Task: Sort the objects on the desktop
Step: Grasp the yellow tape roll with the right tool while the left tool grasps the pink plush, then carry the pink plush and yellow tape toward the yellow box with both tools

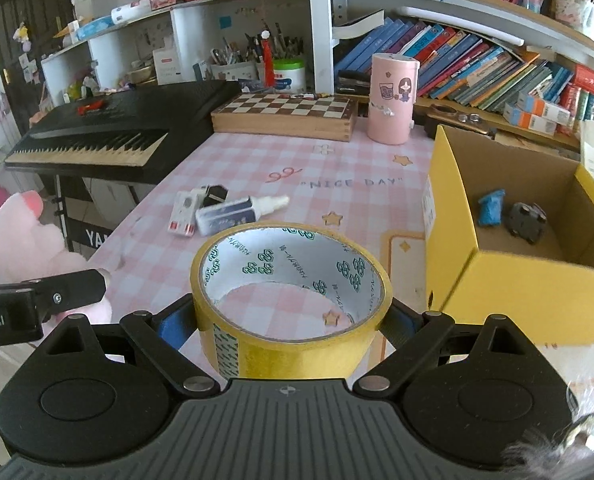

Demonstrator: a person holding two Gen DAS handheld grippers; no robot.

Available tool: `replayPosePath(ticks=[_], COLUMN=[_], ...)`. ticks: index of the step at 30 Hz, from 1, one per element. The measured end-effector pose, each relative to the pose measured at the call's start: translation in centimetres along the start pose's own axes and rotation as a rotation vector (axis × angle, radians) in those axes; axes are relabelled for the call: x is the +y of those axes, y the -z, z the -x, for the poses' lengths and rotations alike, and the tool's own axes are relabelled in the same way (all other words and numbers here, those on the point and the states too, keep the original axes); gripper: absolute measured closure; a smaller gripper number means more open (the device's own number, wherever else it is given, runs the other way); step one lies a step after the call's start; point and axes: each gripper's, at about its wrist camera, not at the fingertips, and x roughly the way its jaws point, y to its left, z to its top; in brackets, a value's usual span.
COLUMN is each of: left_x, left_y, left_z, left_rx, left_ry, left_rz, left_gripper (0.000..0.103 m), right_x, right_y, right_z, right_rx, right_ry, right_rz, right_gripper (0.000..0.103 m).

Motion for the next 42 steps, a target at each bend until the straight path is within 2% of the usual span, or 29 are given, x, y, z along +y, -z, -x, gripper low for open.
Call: replayPosePath(ticks=[5,9,17,31,42], left_x=[0.5,0.9,0.4,-4.6,-9.1], left_y=[1.5,3.0,5.4,7.1,7.3], left_z=[2.8,4.4,5.8,5.5,4.7], left_rx=[-0.017,0.007,0.071,0.128,0.142], left_ry=[-0.003,0.016,0.079,0.25,0.355], left_rz=[-0.034,-0.032,-0.061,-0.206,-0.3], left_gripper=[0.011,0.011,0.011,0.011,0.011], right_x=[1.5,2.2,3.4,-0.7,-3.2], right_y=[2.3,4.2,7.7,11.5,13.2], right_z=[2.5,3.9,6.8,11.2,14.0], right_rx=[0.002,0.035,0.047,0.052,0.023], right_ry=[0.014,0.023,0.05,0.222,0.329], right_rz=[0.022,0.005,-0.019,-0.195,-0.259], right_gripper=[0.011,0.011,0.011,0.01,0.011])
